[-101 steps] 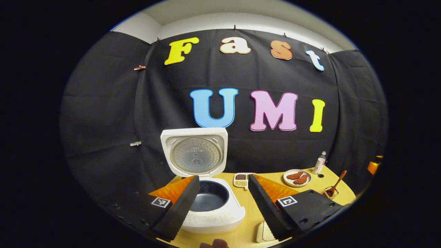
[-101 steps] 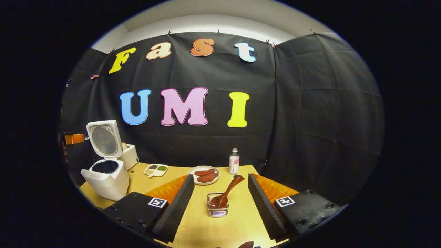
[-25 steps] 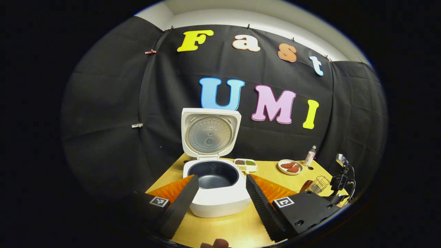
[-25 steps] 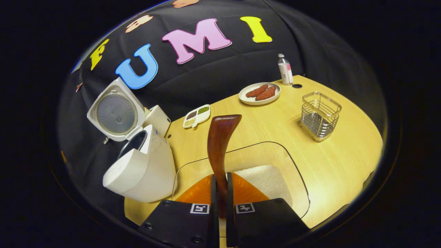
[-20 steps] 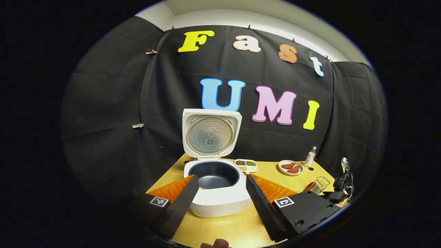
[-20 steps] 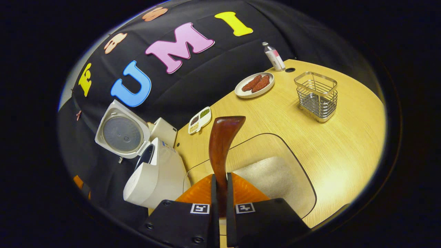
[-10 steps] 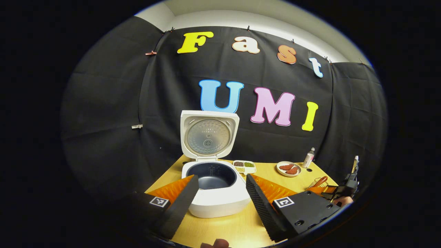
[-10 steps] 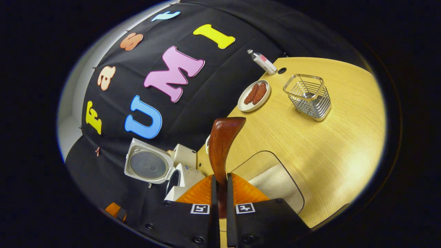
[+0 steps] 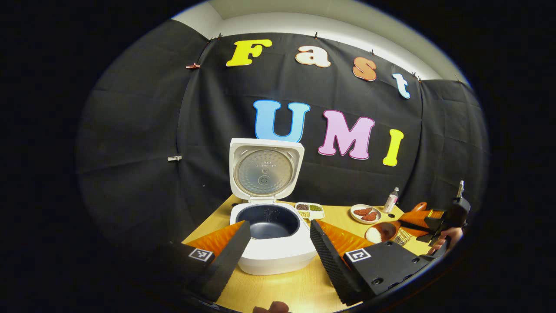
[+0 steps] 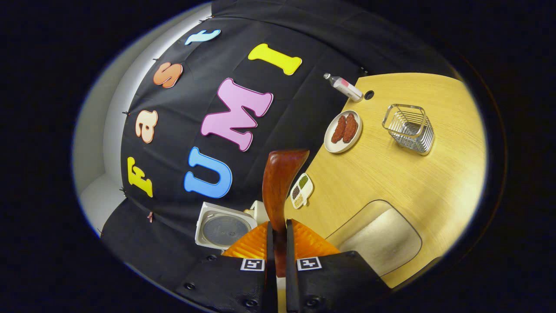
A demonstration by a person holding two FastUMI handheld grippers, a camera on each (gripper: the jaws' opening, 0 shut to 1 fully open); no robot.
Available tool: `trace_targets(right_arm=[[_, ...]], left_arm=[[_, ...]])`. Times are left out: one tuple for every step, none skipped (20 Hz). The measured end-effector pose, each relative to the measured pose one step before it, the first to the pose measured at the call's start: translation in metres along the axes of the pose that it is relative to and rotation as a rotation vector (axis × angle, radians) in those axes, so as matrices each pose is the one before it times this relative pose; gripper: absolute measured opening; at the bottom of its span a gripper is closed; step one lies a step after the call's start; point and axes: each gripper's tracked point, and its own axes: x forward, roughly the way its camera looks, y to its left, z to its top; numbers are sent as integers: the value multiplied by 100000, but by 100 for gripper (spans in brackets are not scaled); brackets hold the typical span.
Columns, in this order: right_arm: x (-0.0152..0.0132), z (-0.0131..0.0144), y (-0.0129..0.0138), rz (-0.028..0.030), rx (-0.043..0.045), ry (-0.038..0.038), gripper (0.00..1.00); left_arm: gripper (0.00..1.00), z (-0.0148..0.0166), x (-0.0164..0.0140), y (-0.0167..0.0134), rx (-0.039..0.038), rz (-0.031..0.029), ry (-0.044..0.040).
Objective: Close the left gripper, press the button to open the rice cooker; take a wooden spoon from the chopstick holder with the right hand, scoop a spoonful of rice and pour it into the rice cooker, then put the wooden spoon back into the chopstick holder.
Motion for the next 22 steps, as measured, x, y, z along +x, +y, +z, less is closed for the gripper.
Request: trace_targets(right_arm=[[401,-74,1436,1808,1520,-287,12],[757,-354,1327,1598,1184,-96,12],[860,-379,1243,1307,197,68,12],[1052,-494,1161,870,-332,356,12],[916,-489,1160,761,-681,317,12],[978,-614,1224,1440,-807,1044,12],[1161,-913,1193,1568,-512,1217,12],[1101,-805,1017,1154,-814,903,12],[1219,-940,776,847,-1322,1464,12],[1151,-811,564,81,-1706,884,12],[846,-869,533,103,-1438,1195,12],[1012,-832,477,440,-1011,1023,12],[895,-950,329,127,-774,787,12],[864,-755,296,-130,-1260,1042,12],[938,-718,105,-616,-2029,806,12],[859,-723,68,-565,-3502,1295,12],[810,-564,97,-658,-4619,844,12],[669,-532,94,-749,-5386,517,12],[649,-717,179,-204,-5956,1010,12],[617,-422,302,166,-6011,759,12],[541,-459,171,-9,-5832,581,12],[496,-315,154,-30,-4574,448,12]], left_arm=[[95,-51,16,135,-421,33,311],[95,-195,30,124,-377,17,301],[95,-75,-7,221,-266,124,369],[95,-155,182,264,-217,469,234],[95,-38,79,379,-299,537,103],[95,-51,87,335,-421,633,150],[95,-3,70,412,-469,647,161],[95,-231,183,391,-370,433,193],[95,-51,83,388,-184,554,156],[95,20,-18,387,-74,811,-71],[95,48,122,352,-193,650,-41],[95,-148,114,405,-249,671,28],[95,-31,147,434,-255,642,259],[95,-1,213,275,-184,562,208],[95,-21,70,301,-138,612,41],[95,-94,99,356,-21,574,87],[95,85,125,390,216,521,-28],[95,-45,130,411,319,559,-76],[95,30,114,291,257,503,-37],[95,-106,119,326,14,398,-73],[95,-51,101,157,-282,161,164],[95,-159,-2,35,-644,195,188]])
